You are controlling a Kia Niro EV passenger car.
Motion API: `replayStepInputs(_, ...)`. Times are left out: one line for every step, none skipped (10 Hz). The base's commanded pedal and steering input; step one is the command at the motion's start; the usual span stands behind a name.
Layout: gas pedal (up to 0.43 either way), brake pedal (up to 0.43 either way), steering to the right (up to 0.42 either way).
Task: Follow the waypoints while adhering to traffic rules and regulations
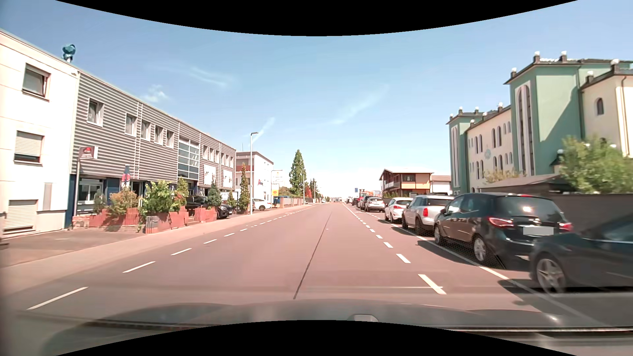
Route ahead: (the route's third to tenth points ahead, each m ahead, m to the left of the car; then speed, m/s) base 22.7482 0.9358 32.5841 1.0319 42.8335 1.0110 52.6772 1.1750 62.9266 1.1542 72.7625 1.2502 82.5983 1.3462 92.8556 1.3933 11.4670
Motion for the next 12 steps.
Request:
replayStepInputs(0.039,0.0,-0.006)
replayStepInputs(0.039,0.0,-0.005)
replayStepInputs(0.039,0.0,-0.004)
replayStepInputs(0.039,0.0,-0.004)
replayStepInputs(0.039,0.0,-0.001)
replayStepInputs(0.047,0.0,0.0)
replayStepInputs(0.047,0.0,0.0)
replayStepInputs(0.047,0.0,0.0)
replayStepInputs(0.047,0.0,0.0)
replayStepInputs(0.047,0.0,0.001)
replayStepInputs(0.047,0.0,0.0)
replayStepInputs(0.047,0.0,0.0)
